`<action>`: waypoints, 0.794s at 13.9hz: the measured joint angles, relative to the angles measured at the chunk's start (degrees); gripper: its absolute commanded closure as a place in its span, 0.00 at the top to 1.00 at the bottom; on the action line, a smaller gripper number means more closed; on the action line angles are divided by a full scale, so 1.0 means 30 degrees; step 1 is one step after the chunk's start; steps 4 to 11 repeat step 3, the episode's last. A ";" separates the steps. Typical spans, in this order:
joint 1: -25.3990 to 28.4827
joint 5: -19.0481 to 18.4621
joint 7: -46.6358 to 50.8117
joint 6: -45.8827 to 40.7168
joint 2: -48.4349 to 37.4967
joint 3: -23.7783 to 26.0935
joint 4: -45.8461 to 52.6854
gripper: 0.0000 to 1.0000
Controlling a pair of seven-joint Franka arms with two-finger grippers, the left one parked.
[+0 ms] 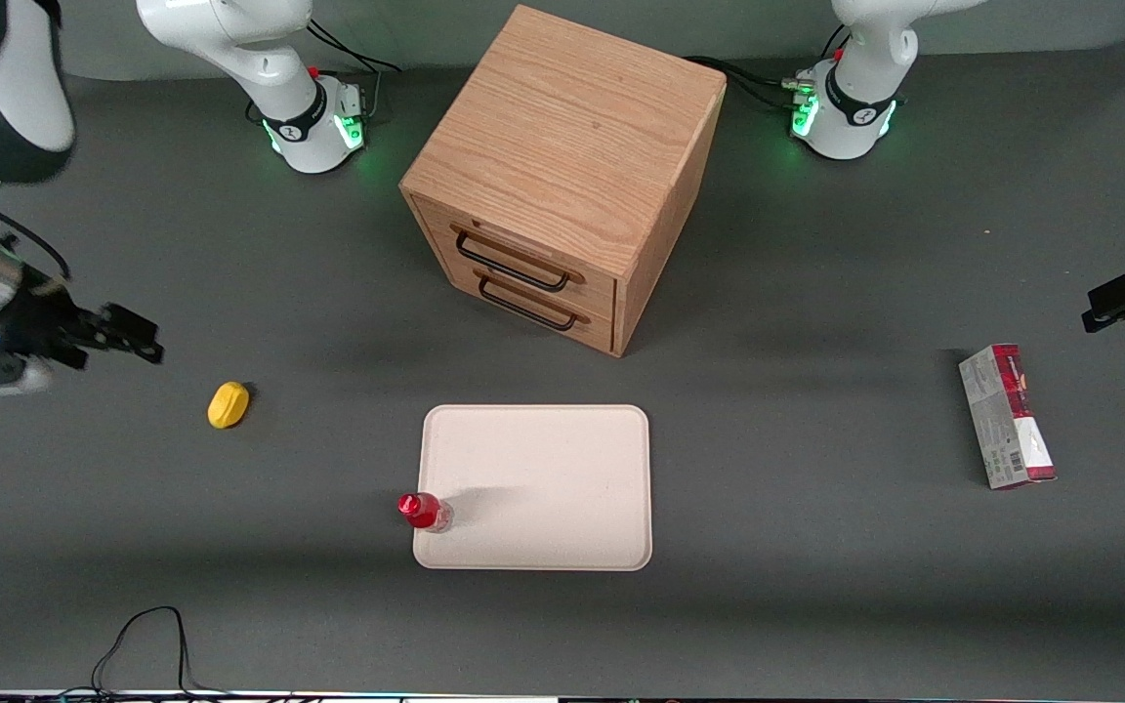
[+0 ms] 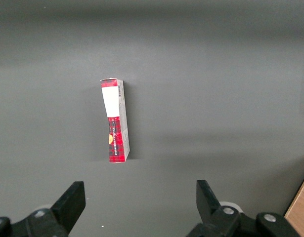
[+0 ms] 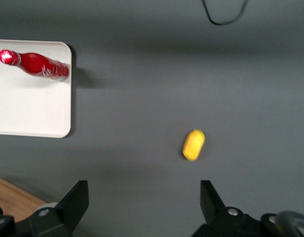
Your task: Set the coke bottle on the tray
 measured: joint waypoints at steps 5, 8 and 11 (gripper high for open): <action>0.0029 0.0019 -0.0011 0.0031 -0.1674 -0.0257 -0.1706 1.00; 0.0029 0.0019 -0.0011 0.0031 -0.1674 -0.0257 -0.1706 1.00; 0.0029 0.0019 -0.0011 0.0031 -0.1674 -0.0257 -0.1706 1.00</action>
